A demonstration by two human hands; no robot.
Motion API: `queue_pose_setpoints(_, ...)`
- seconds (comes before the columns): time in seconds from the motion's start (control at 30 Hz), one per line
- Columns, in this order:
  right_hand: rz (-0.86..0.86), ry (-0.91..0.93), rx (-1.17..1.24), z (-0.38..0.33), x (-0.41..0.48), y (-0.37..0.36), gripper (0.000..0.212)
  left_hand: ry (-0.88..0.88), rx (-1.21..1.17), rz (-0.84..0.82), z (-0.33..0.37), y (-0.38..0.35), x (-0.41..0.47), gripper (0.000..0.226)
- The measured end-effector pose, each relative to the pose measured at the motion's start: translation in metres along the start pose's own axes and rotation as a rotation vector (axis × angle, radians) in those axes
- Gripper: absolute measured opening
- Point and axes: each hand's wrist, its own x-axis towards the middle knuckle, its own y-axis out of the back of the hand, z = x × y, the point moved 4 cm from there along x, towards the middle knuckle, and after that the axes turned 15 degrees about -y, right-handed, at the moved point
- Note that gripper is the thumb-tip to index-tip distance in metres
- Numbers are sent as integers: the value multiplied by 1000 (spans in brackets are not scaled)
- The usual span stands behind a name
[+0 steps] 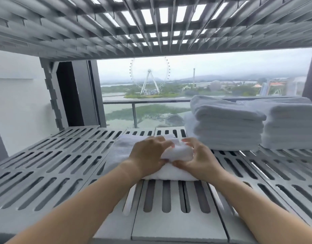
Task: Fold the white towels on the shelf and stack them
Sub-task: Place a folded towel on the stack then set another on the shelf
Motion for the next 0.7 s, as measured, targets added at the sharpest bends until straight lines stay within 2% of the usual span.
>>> queue_pose_setpoints(0.13,16,5,-102,-6,-3,3,61,-11,38,33,-6,4,4,35)
queue_pose_setpoints(0.23,60,-1,-160,-13,0,3,48,7,48,158,-19,20,-2,34)
queue_pose_setpoints(0.33,125,16,-184,-26,4,-4,47,-12,95,231,-33,36,-13,32)
queue_pose_setpoints(0.53,87,71,-269,-48,0,-35,49,12,157,135,-53,29,-35,40)
queue_pose_setpoints(0.7,-3,64,-323,-61,2,-44,53,108,78,67,-57,20,-38,28)
